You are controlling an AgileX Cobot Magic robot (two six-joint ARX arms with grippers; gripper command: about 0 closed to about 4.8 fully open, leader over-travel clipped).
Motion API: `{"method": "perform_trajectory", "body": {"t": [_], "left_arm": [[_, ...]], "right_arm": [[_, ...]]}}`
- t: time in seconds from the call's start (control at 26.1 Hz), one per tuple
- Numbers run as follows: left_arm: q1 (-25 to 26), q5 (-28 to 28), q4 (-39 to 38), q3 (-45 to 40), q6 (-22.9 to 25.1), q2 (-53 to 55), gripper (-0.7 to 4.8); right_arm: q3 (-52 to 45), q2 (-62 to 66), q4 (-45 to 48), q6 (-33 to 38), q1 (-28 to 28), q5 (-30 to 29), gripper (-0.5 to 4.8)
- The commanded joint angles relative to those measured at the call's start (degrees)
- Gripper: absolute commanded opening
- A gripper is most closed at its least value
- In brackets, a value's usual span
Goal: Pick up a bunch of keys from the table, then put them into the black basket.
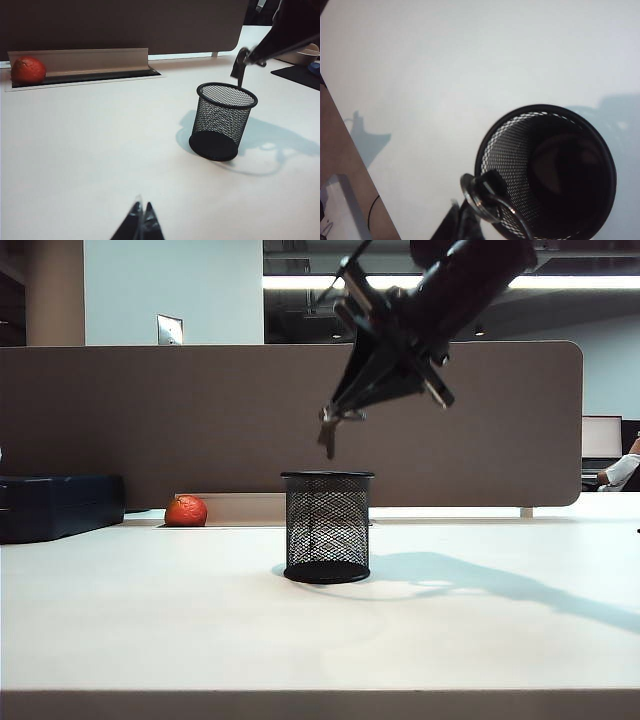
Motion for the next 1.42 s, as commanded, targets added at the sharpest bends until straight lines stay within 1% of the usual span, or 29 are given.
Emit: {"method": "perform_trajectory", "body": {"t": [0.04,0.38,0.73,0.77,0.8,0.88,0.92,0.96,1.26,1.3,1.34,1.42], "left_arm": [[0.0,0.0,0.6,0.2,0.2,0.0,-0.06],[0.0,0.0,0.6,0.2,0.2,0.0,-0.06],[0.0,0.0,0.6,0.2,0.2,0.0,-0.06],[0.0,0.0,0.6,0.2,0.2,0.0,-0.06],[0.0,0.0,0.6,0.2,0.2,0.0,-0.06],[0.0,0.0,0.6,0.2,0.2,0.0,-0.06],[0.0,0.0,0.6,0.2,0.2,0.0,-0.06],[0.0,0.0,0.6,0.2,0.2,0.0,-0.06],[0.0,0.0,0.6,0.2,0.2,0.0,-0.06],[0.0,0.0,0.6,0.2,0.2,0.0,-0.06],[0.0,0.0,0.6,0.2,0.2,0.0,-0.06],[0.0,0.0,0.6,0.2,0.2,0.0,-0.06]], "right_arm": [[0.1,1.2,0.4,0.2,0.1,-0.4,-0.09],[0.1,4.0,0.6,0.3,0.1,0.0,-0.09],[0.1,4.0,0.6,0.3,0.1,0.0,-0.07],[0.1,4.0,0.6,0.3,0.1,0.0,0.03],[0.1,4.0,0.6,0.3,0.1,0.0,0.42],[0.1,4.0,0.6,0.8,0.1,0.0,1.03],[0.1,4.0,0.5,1.4,0.0,0.0,1.18],[0.1,4.0,0.5,1.6,0.0,0.0,1.19],[0.1,3.9,0.2,1.6,0.0,0.0,1.14],[0.1,3.8,0.1,1.6,0.0,0.0,1.01],[0.1,3.7,-0.1,1.6,0.0,0.0,0.75],[0.1,3.3,-0.4,1.5,0.0,0.0,-0.05]]}}
